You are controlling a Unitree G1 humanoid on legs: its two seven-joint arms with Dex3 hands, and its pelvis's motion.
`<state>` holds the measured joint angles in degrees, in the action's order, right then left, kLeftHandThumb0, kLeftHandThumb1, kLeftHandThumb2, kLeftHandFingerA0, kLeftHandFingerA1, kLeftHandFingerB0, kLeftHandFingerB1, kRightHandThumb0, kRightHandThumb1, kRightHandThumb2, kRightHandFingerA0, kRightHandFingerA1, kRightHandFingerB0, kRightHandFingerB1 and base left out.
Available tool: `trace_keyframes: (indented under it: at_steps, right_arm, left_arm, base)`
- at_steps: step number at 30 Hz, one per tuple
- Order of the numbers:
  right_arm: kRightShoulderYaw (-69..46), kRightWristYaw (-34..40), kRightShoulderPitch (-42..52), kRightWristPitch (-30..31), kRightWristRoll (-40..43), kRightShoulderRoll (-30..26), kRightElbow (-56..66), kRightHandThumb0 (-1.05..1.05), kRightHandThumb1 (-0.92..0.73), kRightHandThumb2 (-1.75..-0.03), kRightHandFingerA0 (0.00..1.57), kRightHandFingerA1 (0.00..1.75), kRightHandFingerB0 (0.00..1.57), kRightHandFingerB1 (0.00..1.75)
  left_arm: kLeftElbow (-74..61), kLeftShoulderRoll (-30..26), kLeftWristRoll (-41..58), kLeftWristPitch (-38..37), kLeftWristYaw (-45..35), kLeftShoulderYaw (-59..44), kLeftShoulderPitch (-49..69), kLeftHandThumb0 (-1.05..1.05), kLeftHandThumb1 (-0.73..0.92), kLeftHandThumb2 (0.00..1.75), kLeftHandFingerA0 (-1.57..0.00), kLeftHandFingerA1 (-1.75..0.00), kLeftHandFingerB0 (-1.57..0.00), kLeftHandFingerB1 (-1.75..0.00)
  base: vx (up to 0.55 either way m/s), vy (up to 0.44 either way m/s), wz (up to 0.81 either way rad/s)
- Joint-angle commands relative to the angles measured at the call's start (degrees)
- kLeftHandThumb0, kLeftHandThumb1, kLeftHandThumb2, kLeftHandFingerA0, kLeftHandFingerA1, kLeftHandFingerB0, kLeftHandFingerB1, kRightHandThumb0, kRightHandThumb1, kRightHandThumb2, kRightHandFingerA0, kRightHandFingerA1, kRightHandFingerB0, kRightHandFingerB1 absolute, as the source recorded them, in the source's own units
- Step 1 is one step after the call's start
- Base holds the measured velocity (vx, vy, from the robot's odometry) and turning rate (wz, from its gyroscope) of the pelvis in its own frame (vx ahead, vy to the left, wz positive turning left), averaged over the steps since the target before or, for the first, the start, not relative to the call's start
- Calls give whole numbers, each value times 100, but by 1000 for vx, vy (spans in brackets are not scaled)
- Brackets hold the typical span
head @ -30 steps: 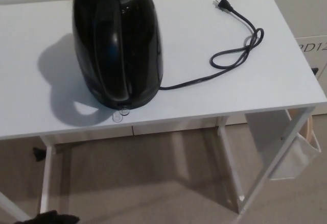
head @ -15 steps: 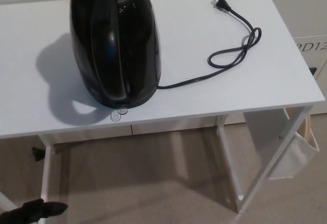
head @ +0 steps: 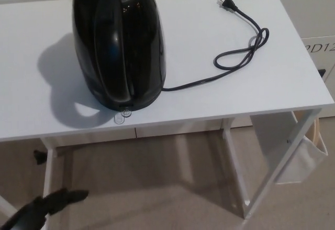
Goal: The robot walk towards a table in front and click the button on the base of the boilling pot using its left middle finger
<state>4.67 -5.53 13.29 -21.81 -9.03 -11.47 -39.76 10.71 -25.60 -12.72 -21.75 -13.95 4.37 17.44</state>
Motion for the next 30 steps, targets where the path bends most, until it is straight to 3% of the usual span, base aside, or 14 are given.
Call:
trace_keyframes:
  at_steps: [1, 3, 4, 5, 7, 8, 10, 29, 30]
  right_arm:
    - [-72, -97, -85, 237, 72, -116, 138, -30, -66, -59, 64, 52, 53, 46]
    - [-71, -110, -82, 241, 74, -125, 137, -30, -66, -59, 64, 52, 53, 46]
    - [-69, -119, -83, 249, 77, -124, 146, -30, -67, -59, 63, 52, 53, 46]
    - [-67, -141, -94, 260, 83, -130, 130, -30, -67, -60, 62, 51, 52, 46]
    - [-69, -155, -95, 256, 91, -134, 125, -30, -66, -60, 62, 52, 52, 46]
    - [-74, -171, -105, 259, 102, -137, 119, -29, -66, -60, 62, 52, 53, 47]
    - [-64, -158, -139, 276, 78, -143, 115, -29, -66, -59, 62, 51, 53, 46]
    - [-43, -166, -140, 402, 42, -149, 249, -28, -65, -59, 65, 51, 54, 46]
    - [-37, -155, -137, 410, 27, -151, 258, -27, -65, -59, 65, 51, 54, 46]
  left_arm:
    - [-1023, -994, -3435, -2015, 1879, 592, -782, -34, 55, 109, 0, -46, 0, -47]
    - [-1085, -1054, -3604, -1918, 2023, 671, -947, -34, 54, 108, 0, -46, 0, -47]
    - [-1098, -1083, -3672, -1885, 2101, 702, -1018, -66, 84, 66, -22, -28, -16, -27]
    - [-1141, -1123, -3820, -1787, 2205, 756, -1159, -34, 54, 108, 0, -47, 0, -47]
    - [-1157, -1148, -3868, -1719, 2246, 796, -1257, -34, 54, 108, 0, -47, 0, -47]
    - [-1140, -1167, -3910, -1674, 2315, 829, -1334, -67, 84, 66, -21, -28, -16, -27]
    - [-1016, -1198, -3995, -1642, 2496, 914, -1501, -67, 83, 65, -24, -28, -17, -27]
    - [-232, -1265, -4551, -1110, 3224, 1953, -2399, -70, 87, 66, -24, -29, -16, -28]
    - [-208, -1271, -4604, -1054, 3222, 2017, -2436, -35, 53, 109, 0, -46, 0, -47]
  base:
    - [0, 0, 0]
    - [0, 0, 0]
    - [0, 0, 0]
    - [0, 0, 0]
    - [0, 0, 0]
    - [0, 0, 0]
    - [0, 0, 0]
    - [0, 0, 0]
    - [0, 0, 0]
